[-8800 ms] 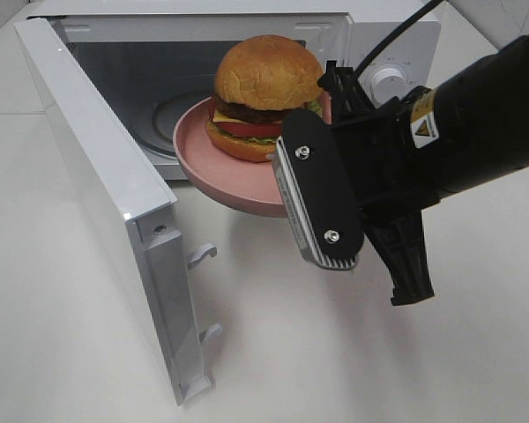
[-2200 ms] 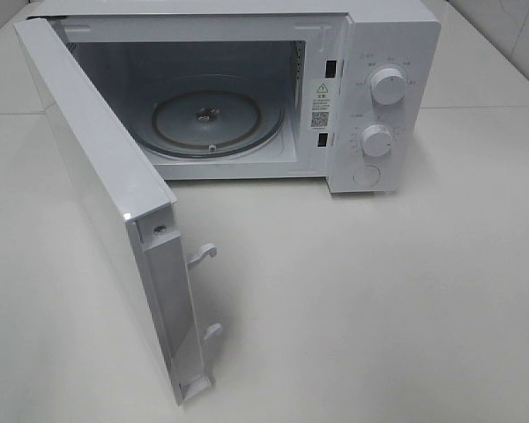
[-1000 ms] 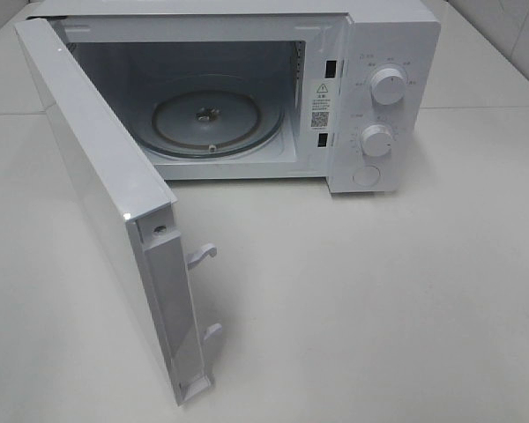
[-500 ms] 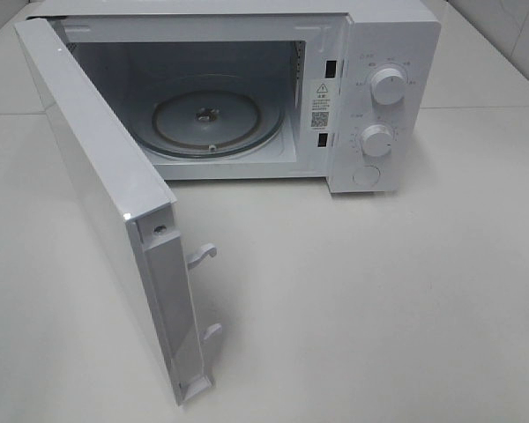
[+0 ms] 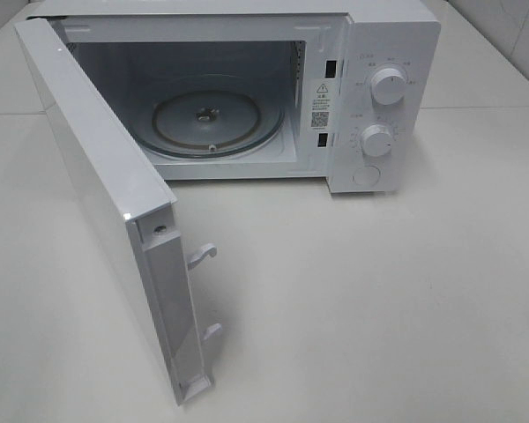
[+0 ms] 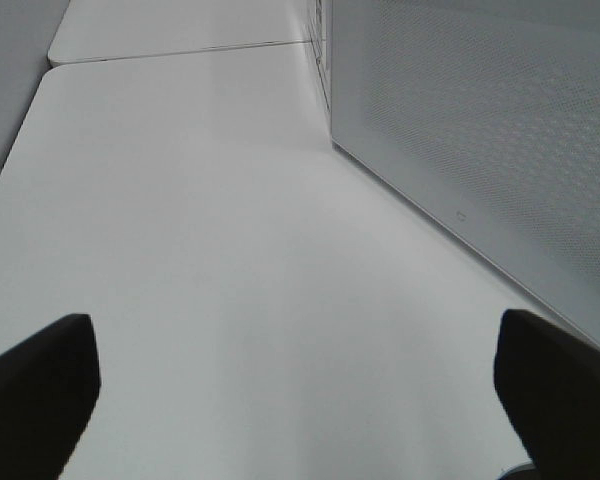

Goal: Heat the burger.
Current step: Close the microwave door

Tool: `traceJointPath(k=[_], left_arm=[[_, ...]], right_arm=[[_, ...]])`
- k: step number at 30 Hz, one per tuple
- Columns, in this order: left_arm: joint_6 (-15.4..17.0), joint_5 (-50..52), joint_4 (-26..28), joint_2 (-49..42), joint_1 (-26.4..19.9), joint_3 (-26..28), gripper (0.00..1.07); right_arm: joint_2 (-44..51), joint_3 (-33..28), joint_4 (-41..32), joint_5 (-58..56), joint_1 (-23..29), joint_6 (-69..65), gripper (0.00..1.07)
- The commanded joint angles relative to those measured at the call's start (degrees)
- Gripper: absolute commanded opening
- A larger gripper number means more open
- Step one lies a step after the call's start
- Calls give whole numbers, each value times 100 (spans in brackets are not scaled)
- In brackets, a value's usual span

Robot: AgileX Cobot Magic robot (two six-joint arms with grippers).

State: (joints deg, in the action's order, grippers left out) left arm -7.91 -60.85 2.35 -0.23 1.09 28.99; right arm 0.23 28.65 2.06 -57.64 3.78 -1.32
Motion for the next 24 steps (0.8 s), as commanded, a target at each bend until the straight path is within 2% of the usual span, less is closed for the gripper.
traceJointPath(k=[1, 9, 15, 17, 18, 20, 23, 24], left_arm=[[34, 92, 40, -115, 23, 0, 105], [34, 97, 52, -115, 23, 0, 105], [172, 395, 6, 367, 23, 160, 105], [155, 1129, 29, 945, 23, 332, 105], [155, 1129, 29, 945, 23, 332, 105], [138, 2235, 46, 1782, 23, 321, 102], [138, 2487, 46, 1965, 23, 321, 100], [92, 2928, -23, 2384, 23, 321, 95]], right_arm=[[172, 0, 17, 46, -40, -6, 76], [172, 0, 17, 46, -40, -6, 76], [166, 0, 17, 46, -40, -6, 76], [166, 0, 17, 46, -40, -6, 76], [166, 0, 17, 46, -40, -6, 76], [166, 0, 17, 46, -40, -6, 76], [166, 0, 17, 46, -40, -6, 76], [166, 0, 17, 46, -40, -6, 76]])
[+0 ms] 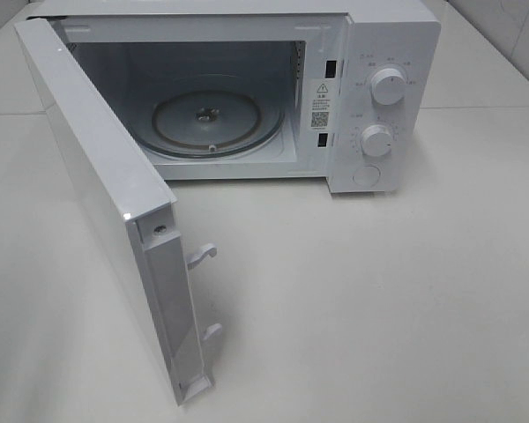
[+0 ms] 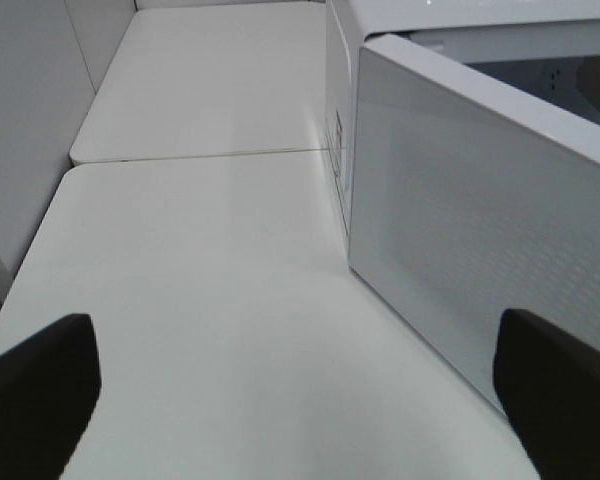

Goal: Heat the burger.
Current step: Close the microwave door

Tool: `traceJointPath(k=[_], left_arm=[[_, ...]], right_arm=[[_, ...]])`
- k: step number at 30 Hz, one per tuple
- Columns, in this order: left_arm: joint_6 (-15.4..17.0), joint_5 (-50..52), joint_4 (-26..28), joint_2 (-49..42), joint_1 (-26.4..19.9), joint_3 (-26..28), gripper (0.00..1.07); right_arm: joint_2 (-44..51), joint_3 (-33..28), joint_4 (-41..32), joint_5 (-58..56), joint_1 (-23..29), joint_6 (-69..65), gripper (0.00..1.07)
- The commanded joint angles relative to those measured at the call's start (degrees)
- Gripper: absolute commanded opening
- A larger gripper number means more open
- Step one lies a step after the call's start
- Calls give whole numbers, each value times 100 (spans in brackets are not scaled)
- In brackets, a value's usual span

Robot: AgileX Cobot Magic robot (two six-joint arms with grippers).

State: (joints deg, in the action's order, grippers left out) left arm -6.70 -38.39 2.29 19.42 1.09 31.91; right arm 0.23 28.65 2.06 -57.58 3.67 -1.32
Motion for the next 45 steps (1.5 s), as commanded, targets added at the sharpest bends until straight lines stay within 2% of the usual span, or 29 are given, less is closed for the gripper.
traceJointPath(k=[1, 2, 3, 4, 5, 7, 8, 9, 10, 11, 12, 13, 14, 15, 16, 17, 18, 19, 20, 21, 22, 24, 28, 29, 31, 33, 36, 40, 45], left_arm=[[-63, 951, -52, 613, 23, 29, 90], [-63, 951, -52, 613, 23, 29, 90], [-74, 1564, -57, 934, 23, 29, 77], [-74, 2074, 6, 1220, 23, 17, 68], [-74, 2074, 6, 1220, 23, 17, 68], [-29, 2962, 143, 1639, 23, -195, 25], [-29, 2962, 143, 1639, 23, -195, 25], [80, 3352, 178, 1765, 23, -350, 12], [80, 3352, 178, 1765, 23, -350, 12], [275, 4165, 178, 2000, 23, -682, 1], [476, 4939, 160, 2217, 23, -1060, 1], [476, 4939, 160, 2217, 23, -1060, 1], [619, 5357, 109, 2338, 23, -1232, 1], [945, 5976, -120, 2573, 23, -1455, 1], [945, 5976, -120, 2573, 23, -1455, 1], [1083, 6251, -315, 2710, 23, -1518, 1], [1467, 6629, -985, 3037, 23, -1593, 1], [1467, 6629, -985, 3037, 23, -1593, 1], [1656, 6721, -1295, 3191, 23, -1593, 1], [2177, 7024, -1960, 3627, 23, -1593, 1], [2177, 7024, -1960, 3627, 23, -1593, 1], [2590, 7517, -2447, 4326, 23, -1593, 1], [2624, 8084, -2670, 4996, 23, -1593, 1], [2607, 8382, -2928, 5329, 23, -1541, 1], [2613, 8486, -3048, 5483, 40, -1495, 1], [2613, 8526, -3226, 5850, 235, -1335, 1], [2613, 8526, -3243, 6050, 401, -1232, 1], [2521, 8514, -3174, 6474, 842, -940, 1], [2481, 8451, -3105, 6663, 1043, -779, 1]], right_arm=[[166, 0, 17, 40, -29, -6, 76], [166, 0, 17, 40, -29, -6, 76], [166, 0, 17, 40, -29, -6, 76], [166, 0, 17, 40, -29, -6, 76], [166, 0, 17, 40, -29, -6, 76], [166, 0, 17, 40, -29, -6, 76], [166, 0, 17, 40, -29, -6, 76], [166, 0, 17, 40, -29, -6, 76], [166, 0, 17, 40, -29, -6, 76], [166, 0, 17, 40, -29, -6, 76], [166, 0, 17, 40, -29, -6, 76], [166, 0, 17, 40, -29, -6, 76], [166, 0, 17, 40, -29, -6, 76], [166, 0, 17, 40, -29, -6, 76], [166, 0, 17, 40, -29, -6, 76], [166, 0, 17, 40, -29, -6, 76], [166, 0, 17, 40, -29, -6, 76], [166, 0, 17, 40, -29, -6, 76], [166, 0, 17, 40, -29, -6, 76], [166, 0, 17, 40, -29, -6, 76], [166, 0, 17, 40, -29, -6, 76], [166, 0, 17, 40, -29, -6, 76], [166, 0, 17, 40, -29, -6, 76], [166, 0, 17, 40, -29, -6, 76], [166, 0, 17, 40, -29, -6, 76], [166, 0, 17, 40, -29, -6, 76], [166, 0, 17, 40, -29, -6, 76], [166, 0, 17, 40, -29, -6, 76], [166, 0, 17, 40, -29, -6, 76]])
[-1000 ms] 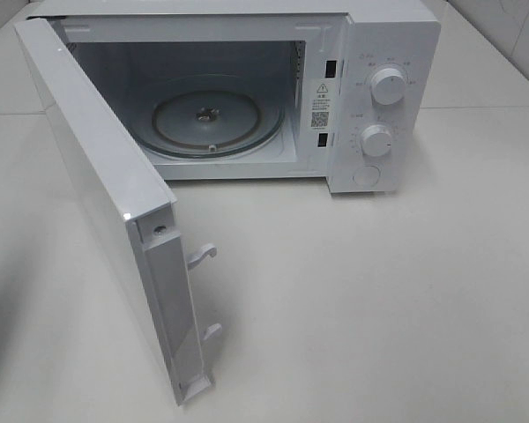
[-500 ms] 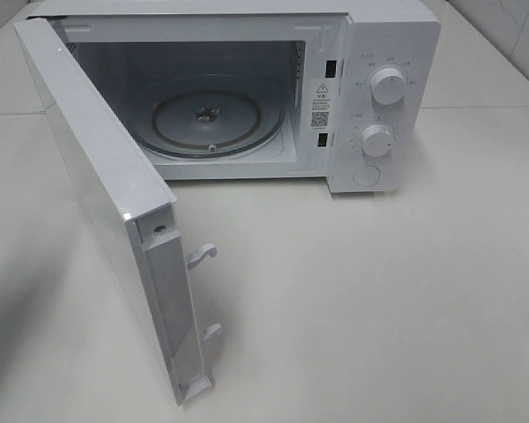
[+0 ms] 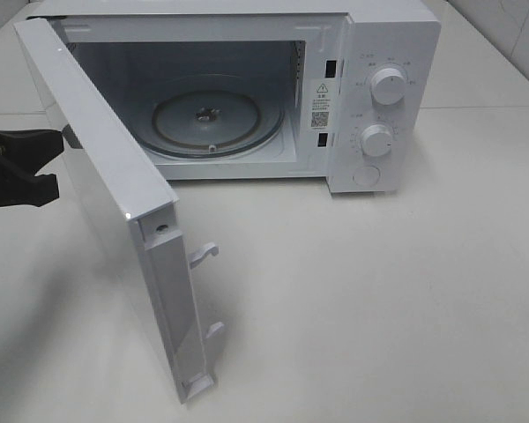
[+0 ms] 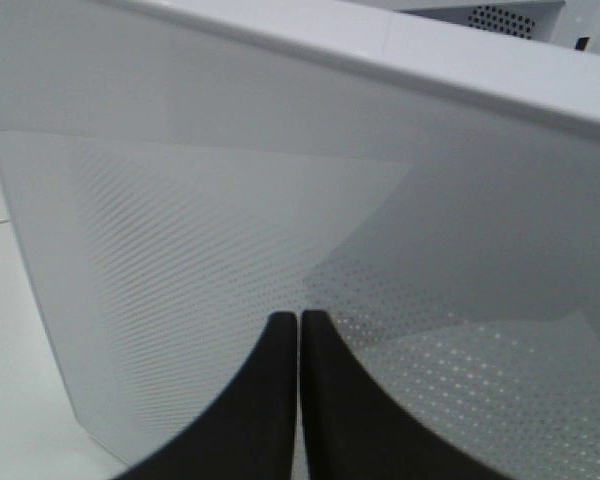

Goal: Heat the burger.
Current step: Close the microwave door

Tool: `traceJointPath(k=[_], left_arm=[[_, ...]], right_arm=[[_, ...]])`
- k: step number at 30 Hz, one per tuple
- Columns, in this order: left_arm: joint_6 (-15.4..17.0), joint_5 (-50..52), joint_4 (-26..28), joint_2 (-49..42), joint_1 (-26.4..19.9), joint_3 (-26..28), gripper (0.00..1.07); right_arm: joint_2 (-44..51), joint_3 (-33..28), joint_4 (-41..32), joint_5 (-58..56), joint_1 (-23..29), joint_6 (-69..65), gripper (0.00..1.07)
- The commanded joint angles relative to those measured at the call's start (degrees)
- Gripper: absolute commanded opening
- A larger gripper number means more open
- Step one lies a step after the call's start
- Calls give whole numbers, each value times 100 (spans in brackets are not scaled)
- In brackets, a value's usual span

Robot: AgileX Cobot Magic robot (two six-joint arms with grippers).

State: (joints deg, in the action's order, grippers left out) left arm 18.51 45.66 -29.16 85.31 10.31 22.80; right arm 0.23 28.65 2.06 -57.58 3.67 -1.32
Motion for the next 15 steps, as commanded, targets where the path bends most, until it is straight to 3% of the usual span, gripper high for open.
traceJointPath(k=[1, 15], left_arm=[[-40, -11, 52, 126, 178, 218, 1], [-92, -195, 258, 430, 304, 642, 1]], right_arm=[[166, 0, 17, 40, -29, -6, 76], [166, 0, 17, 40, -29, -6, 76]])
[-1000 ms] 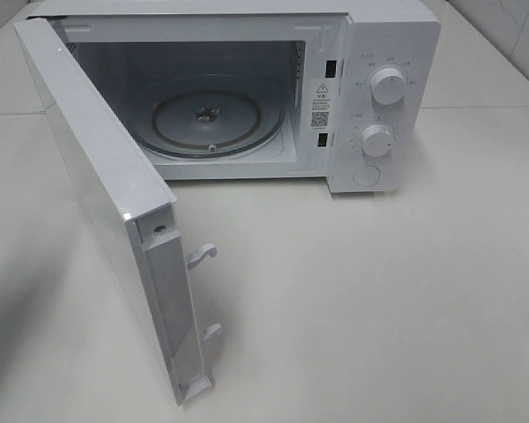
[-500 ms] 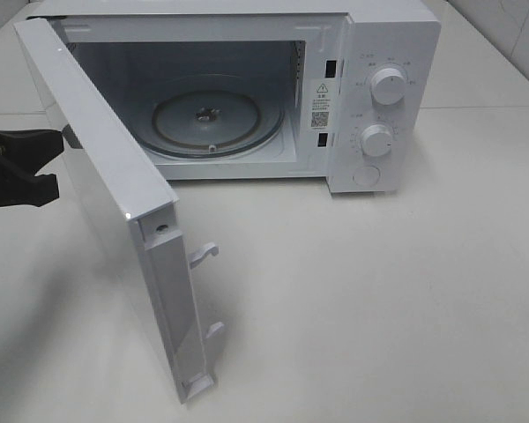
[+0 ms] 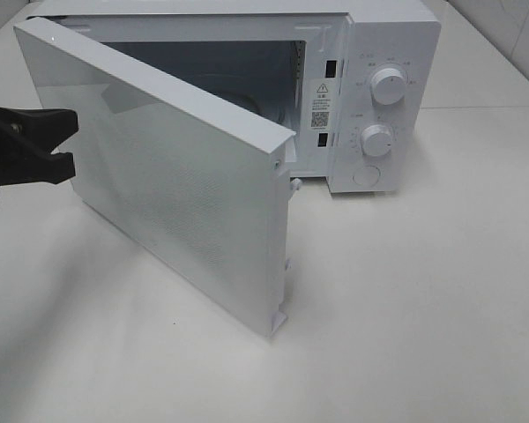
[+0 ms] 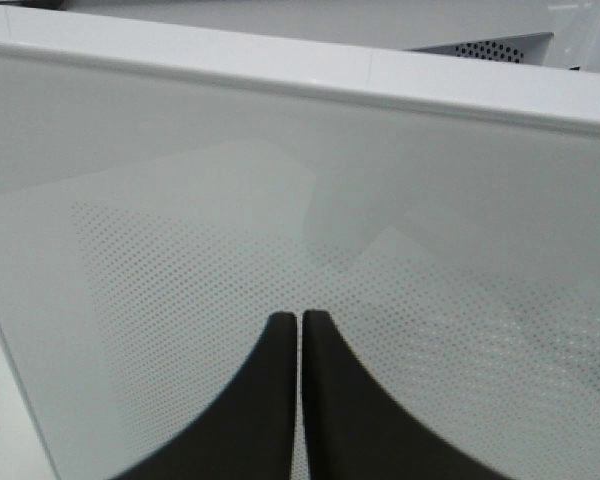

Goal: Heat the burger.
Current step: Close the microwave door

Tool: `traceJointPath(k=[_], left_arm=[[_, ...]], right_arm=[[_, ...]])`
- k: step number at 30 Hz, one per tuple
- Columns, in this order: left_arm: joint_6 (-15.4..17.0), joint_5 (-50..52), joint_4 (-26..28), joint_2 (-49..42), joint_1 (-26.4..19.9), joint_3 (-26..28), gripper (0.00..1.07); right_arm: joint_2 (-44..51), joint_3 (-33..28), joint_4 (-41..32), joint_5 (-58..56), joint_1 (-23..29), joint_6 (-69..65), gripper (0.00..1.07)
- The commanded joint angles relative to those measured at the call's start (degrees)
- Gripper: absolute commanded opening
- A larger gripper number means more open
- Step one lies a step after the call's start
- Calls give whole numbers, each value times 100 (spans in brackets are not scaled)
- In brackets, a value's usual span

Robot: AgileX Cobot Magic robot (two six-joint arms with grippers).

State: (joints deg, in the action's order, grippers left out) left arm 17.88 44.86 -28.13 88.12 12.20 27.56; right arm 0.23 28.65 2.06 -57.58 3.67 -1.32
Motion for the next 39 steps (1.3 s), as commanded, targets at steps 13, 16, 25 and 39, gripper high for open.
traceJointPath(k=[13, 16, 25, 39], left_arm=[[-607, -103, 1066, 842, 539, 659, 1], [-693, -40, 1444, 934, 613, 705, 1], [-1152, 275, 2401, 1318, 1060, 1020, 1], [-1633, 435, 3438, 1971, 1610, 2040, 1]], right_arm=[[166, 0, 17, 40, -29, -6, 76], [166, 0, 17, 40, -29, -6, 76], [166, 0, 17, 40, -29, -6, 76], [166, 0, 17, 40, -29, -6, 76]])
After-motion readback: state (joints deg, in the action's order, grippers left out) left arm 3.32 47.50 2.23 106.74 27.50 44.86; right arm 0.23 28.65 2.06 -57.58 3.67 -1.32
